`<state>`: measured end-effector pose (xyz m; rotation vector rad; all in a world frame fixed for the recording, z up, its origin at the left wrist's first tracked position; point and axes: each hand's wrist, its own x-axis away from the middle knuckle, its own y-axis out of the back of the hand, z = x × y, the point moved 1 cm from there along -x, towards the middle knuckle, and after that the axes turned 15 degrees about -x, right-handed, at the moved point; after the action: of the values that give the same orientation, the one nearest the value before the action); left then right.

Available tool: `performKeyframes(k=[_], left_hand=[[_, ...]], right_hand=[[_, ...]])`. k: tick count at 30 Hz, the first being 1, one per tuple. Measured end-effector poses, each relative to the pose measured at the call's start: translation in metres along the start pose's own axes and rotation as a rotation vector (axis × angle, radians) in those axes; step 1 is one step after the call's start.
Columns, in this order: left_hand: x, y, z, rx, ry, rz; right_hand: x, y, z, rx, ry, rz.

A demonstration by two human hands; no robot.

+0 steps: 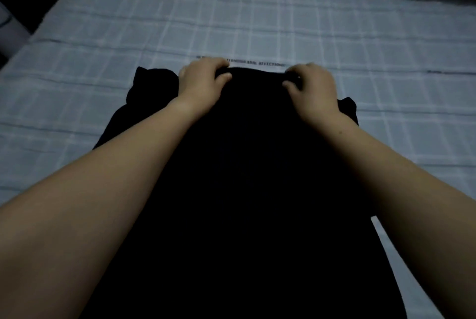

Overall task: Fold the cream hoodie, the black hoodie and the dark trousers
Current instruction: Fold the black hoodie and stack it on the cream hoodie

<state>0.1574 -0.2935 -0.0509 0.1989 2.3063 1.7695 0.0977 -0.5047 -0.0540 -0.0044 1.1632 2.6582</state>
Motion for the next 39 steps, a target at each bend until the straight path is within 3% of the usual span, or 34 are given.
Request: performKeyframes(k=[2, 5, 8, 10, 13, 17, 23, 29, 39], left_hand=[[0.02, -0.001, -0.016, -0.148, 0.039, 0.127], [0.091, 0.003, -0.037, -0.176, -0.091, 0.183], [0.14, -0.018, -0.006, -0.296, -0.226, 0.186], [0.14, -0.035, 0.017, -0.259, -0.273, 0.213], [0.137, -0.037, 0.017, -0.21, -0.244, 0.226], [0.159, 0.0, -0.01, -0.145, -0.14, 0.183], [0.231, -0.035, -0.001, -0.252, -0.281, 0.178], [0.232, -0.044, -0.001, -0.253, -0.307, 0.109], [0.238, -0.036, -0.009, -0.316, -0.264, 0.133]], right_hand=[[0.021, -0.005, 0.007, -0.022, -0.044, 0.078], [0.085, -0.002, 0.018, -0.064, -0.035, 0.17], [0.141, -0.005, -0.002, 0.081, -0.056, 0.35], [0.149, -0.015, -0.019, 0.098, -0.062, 0.379], [0.143, -0.014, -0.01, 0.082, -0.08, 0.337], [0.179, 0.004, 0.028, -0.086, 0.002, 0.132], [0.24, -0.03, -0.007, 0.287, 0.128, 0.228], [0.244, -0.041, -0.014, 0.313, 0.168, 0.109], [0.249, -0.041, -0.005, 0.379, 0.103, 0.157]])
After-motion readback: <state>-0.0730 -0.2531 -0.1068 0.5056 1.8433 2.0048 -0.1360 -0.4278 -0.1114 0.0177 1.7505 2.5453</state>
